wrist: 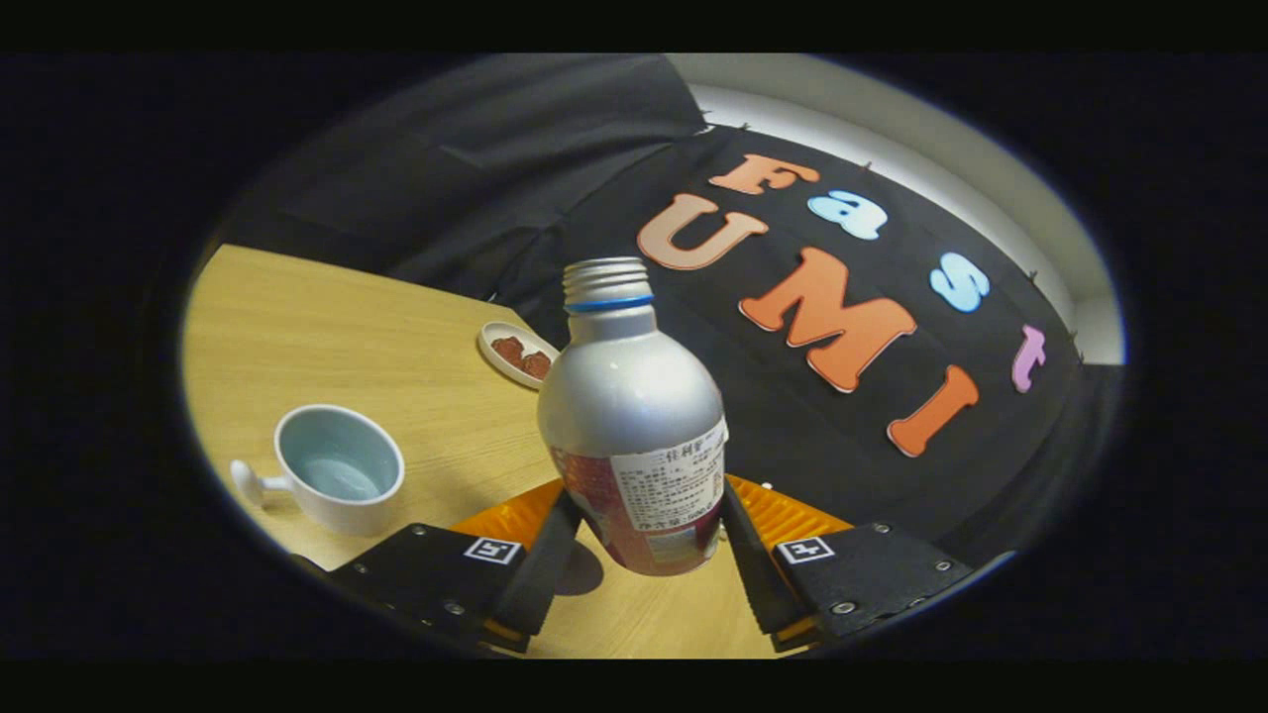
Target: Take the bottle from table, then pour the juice into the cup, finally place the bottle on the coaster
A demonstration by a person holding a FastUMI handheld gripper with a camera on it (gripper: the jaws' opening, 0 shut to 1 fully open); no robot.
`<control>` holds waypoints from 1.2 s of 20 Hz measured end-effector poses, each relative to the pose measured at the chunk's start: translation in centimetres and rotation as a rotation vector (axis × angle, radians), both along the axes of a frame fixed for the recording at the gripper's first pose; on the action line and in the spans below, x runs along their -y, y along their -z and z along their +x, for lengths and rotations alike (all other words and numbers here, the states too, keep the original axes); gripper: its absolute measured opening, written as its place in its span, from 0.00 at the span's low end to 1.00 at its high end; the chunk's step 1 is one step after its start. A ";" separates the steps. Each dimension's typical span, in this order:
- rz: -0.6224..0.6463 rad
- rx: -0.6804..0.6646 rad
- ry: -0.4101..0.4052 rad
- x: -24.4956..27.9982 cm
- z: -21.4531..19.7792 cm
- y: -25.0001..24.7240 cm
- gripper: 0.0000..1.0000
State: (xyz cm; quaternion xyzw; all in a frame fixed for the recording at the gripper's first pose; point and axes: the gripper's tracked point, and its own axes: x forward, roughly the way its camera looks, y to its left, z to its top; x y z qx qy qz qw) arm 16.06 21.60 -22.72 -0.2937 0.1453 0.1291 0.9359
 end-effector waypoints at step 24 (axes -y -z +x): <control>0.613 -0.332 0.244 2.6 1.0 8.7 0.79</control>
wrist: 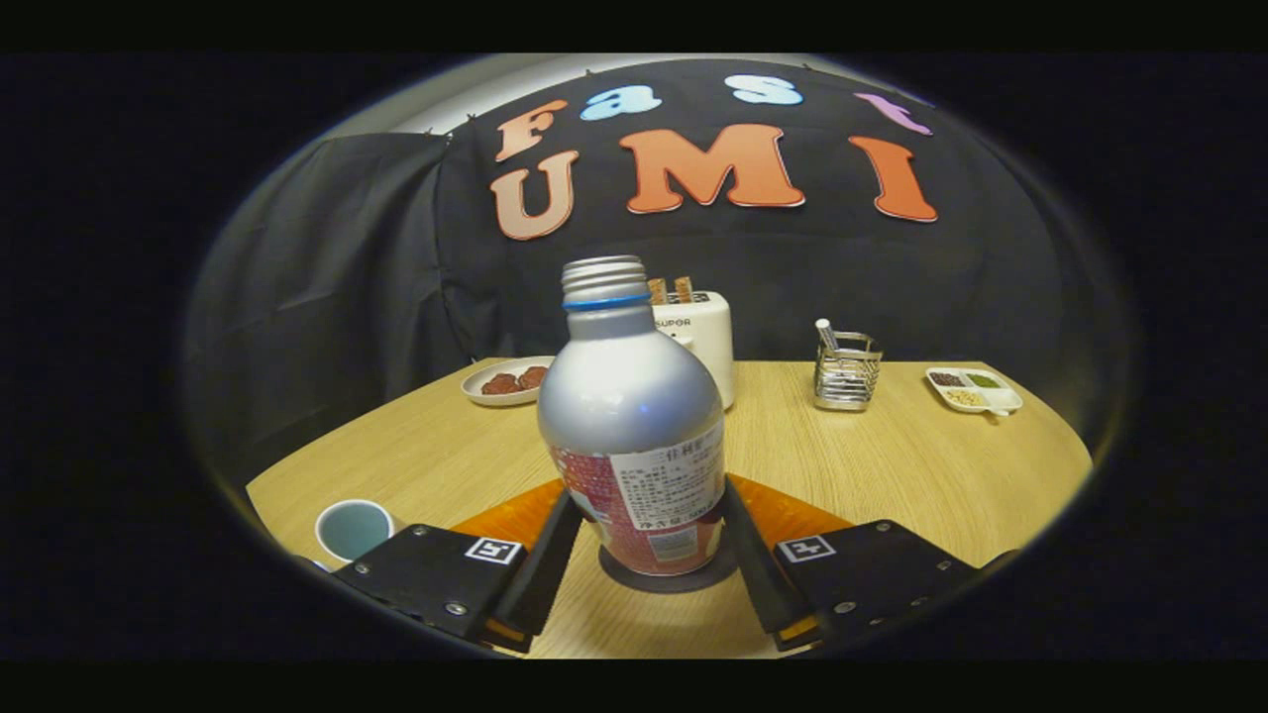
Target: Take the bottle from table, then pour the juice into the cup, finally place the bottle on the coaster
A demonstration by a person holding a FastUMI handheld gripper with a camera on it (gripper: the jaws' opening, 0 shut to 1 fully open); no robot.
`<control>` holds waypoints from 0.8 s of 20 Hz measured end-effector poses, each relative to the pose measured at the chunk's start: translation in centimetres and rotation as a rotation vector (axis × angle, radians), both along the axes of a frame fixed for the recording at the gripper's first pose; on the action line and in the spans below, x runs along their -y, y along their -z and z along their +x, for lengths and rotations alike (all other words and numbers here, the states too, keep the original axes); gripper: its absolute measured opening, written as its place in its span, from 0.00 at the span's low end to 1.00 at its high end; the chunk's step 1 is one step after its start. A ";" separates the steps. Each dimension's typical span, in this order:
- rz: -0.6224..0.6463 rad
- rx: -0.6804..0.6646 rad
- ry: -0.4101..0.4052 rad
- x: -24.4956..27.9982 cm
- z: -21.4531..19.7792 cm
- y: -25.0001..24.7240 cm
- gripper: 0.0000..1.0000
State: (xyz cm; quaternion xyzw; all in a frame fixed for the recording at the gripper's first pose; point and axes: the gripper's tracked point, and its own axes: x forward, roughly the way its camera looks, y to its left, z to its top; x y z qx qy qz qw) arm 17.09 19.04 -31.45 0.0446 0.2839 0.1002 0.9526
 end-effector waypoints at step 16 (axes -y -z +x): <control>-0.025 0.044 -0.019 0.3 -1.4 -0.1 0.98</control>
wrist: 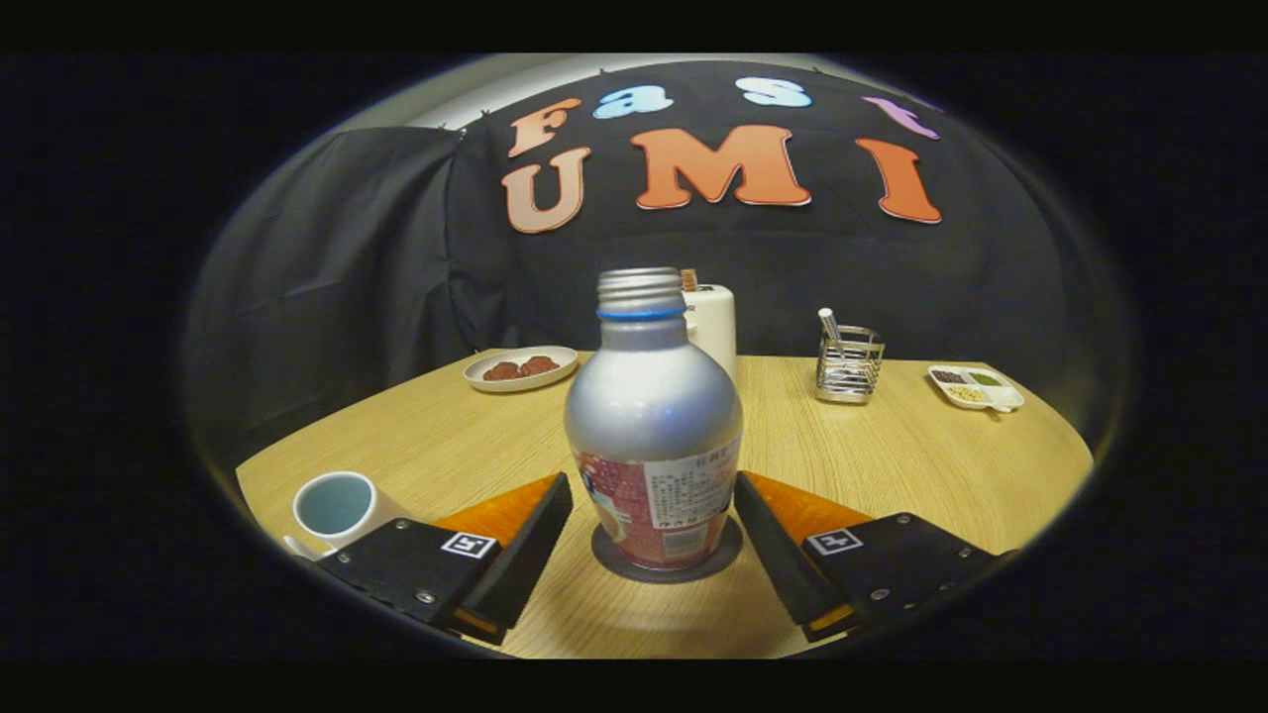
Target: Take the bottle from table, then pour the juice into the cup, finally place the bottle on the coaster
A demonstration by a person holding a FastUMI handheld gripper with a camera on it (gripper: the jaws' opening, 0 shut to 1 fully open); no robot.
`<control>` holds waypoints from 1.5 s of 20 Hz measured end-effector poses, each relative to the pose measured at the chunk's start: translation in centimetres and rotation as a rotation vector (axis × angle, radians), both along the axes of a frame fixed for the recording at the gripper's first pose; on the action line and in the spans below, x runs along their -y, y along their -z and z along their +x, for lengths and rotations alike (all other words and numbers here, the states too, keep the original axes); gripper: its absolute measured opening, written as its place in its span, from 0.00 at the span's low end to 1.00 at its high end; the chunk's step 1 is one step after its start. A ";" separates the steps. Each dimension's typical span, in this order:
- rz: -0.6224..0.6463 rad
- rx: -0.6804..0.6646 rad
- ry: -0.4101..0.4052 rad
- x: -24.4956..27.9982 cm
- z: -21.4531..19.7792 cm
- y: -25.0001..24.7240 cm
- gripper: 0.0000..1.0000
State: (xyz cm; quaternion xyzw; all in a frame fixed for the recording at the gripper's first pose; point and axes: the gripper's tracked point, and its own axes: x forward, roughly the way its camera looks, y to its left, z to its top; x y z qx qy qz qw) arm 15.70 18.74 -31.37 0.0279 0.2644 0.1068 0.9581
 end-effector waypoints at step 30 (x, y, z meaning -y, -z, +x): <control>-0.111 0.327 0.168 13.2 -17.8 -20.3 0.97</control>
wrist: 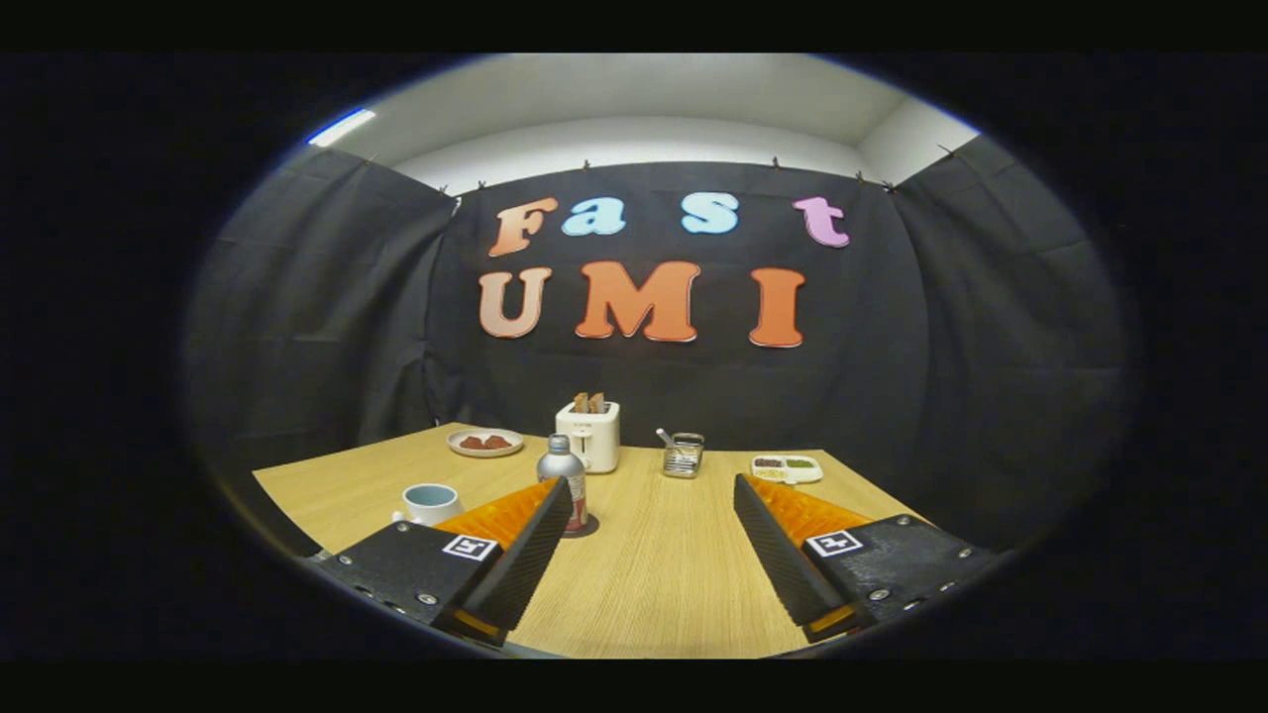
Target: Take the bottle from table, then pour the juice into the cup, finally place the bottle on the coaster
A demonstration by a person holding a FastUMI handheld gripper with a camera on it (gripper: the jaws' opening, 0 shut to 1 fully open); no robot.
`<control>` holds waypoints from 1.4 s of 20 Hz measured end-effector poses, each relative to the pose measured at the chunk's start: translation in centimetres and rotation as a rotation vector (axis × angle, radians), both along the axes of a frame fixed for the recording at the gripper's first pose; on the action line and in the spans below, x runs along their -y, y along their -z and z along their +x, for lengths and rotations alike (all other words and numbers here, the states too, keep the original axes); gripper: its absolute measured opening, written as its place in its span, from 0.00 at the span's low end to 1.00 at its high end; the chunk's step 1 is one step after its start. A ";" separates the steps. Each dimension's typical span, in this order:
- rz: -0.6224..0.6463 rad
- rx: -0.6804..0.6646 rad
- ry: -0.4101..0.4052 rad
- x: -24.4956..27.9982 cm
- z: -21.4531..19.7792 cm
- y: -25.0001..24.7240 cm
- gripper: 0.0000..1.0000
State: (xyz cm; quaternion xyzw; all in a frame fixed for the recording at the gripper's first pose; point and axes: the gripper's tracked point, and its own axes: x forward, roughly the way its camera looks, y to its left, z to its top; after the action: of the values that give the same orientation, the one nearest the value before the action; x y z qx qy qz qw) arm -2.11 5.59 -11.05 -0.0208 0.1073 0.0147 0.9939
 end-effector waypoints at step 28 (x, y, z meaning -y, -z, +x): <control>0.045 0.141 0.016 0.4 -0.5 -4.7 0.97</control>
State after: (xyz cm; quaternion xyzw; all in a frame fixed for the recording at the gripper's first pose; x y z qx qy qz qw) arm -2.63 5.17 -6.32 0.0015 0.0369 0.0078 0.9993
